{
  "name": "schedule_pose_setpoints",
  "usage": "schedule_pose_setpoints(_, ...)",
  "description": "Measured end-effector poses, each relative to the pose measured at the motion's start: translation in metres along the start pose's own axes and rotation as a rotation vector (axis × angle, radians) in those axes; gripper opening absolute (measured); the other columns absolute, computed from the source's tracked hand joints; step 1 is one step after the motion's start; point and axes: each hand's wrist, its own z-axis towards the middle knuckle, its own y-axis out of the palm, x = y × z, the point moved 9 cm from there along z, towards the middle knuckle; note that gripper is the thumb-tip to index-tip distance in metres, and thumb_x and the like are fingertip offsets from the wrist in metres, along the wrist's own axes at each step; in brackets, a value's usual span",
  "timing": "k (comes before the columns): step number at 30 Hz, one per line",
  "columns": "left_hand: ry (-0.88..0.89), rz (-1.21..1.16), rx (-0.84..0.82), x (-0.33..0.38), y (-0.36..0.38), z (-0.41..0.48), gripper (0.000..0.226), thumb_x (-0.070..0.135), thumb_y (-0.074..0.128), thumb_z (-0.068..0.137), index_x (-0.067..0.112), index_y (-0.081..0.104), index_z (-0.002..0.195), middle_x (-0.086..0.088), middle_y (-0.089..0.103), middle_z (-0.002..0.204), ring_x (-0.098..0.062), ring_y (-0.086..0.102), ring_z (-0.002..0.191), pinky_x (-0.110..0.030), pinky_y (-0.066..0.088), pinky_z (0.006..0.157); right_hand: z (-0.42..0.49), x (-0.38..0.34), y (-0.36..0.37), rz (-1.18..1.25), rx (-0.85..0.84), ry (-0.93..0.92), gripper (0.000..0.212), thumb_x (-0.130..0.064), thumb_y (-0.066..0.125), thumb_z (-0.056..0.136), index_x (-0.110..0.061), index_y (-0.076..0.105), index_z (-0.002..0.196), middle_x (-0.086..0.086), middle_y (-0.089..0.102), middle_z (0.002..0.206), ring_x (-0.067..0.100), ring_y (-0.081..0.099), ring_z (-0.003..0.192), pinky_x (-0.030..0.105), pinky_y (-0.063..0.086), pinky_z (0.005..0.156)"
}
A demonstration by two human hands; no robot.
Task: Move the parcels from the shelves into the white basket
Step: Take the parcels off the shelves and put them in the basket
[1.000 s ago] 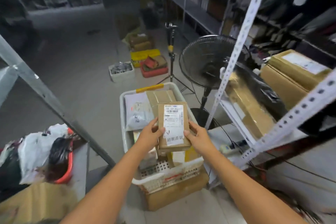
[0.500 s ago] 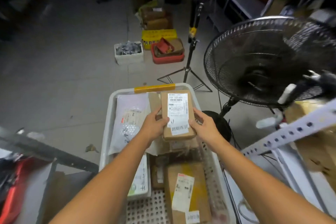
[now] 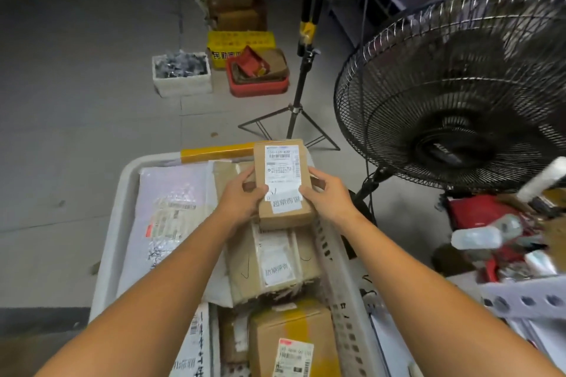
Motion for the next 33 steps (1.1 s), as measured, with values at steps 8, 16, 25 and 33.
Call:
schedule_pose_setpoints(8,-0.026,0.32,-0.035,0.027,-0.017,-0.051,0.047,0.03,0.057,0.094,0.023,0.046,0.139,-0.004,0.06,0.114,-0.025,0.059,0.106,-0.036,0.05,0.089,-0.032,-0.025,-0.039,-0.145,0.052,0.106,0.044,-0.027,0.065,0.09,-0.014,0.058,0.131,0.006,0.064,0.123,0.022,0.06,0.114,0.036,0.048,0.099)
schedule_pose_setpoints(16,0.101,0.795,-0.128,0.103,-0.056,-0.159,0.047,0.035,0.053,0.095,0.026,0.044,0.141,-0.009,0.056,0.134,-0.025,0.054,0.12,-0.034,0.043,0.095,-0.167,-0.077,-0.088,-0.338,0.086,0.146,0.049,-0.032,0.059,0.094,-0.011,0.051,0.137,0.011,0.059,0.132,0.027,0.053,0.123,0.037,0.041,0.104)
schedule_pose_setpoints(25,0.313,1.067,-0.197,0.173,-0.056,-0.308,0.046,0.035,0.048,0.095,0.025,0.045,0.14,-0.006,0.055,0.136,-0.024,0.054,0.12,-0.035,0.044,0.096,-0.354,-0.114,-0.102,-0.401,0.226,0.168,0.046,-0.038,0.056,0.092,-0.018,0.055,0.134,0.005,0.062,0.129,0.026,0.055,0.121,0.039,0.046,0.099)
schedule_pose_setpoints(33,0.421,1.208,-0.238,0.184,-0.005,-0.449,0.046,0.033,0.049,0.096,0.022,0.044,0.14,-0.007,0.055,0.135,-0.026,0.051,0.122,-0.038,0.045,0.098,-0.52,-0.079,-0.156,-0.417,0.31,0.175,0.046,-0.038,0.057,0.093,-0.016,0.054,0.134,0.007,0.059,0.132,0.025,0.056,0.118,0.032,0.046,0.09)
